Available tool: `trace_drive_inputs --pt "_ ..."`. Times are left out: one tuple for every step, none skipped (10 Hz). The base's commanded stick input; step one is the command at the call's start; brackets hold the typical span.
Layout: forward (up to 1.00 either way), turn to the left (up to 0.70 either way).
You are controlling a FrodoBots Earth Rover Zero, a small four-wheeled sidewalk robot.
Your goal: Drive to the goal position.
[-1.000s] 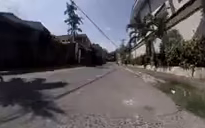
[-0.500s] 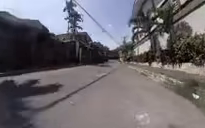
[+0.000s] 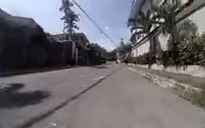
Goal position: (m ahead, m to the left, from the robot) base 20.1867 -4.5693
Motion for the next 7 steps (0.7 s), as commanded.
trace_drive_inputs --pt "1.00 0.00" --pt "1.00 0.00" --pt "1.00 0.00" --pt "1.00 0.00" --pt "1.00 0.00" --pt "1.00 0.00" --pt "1.00 0.00"
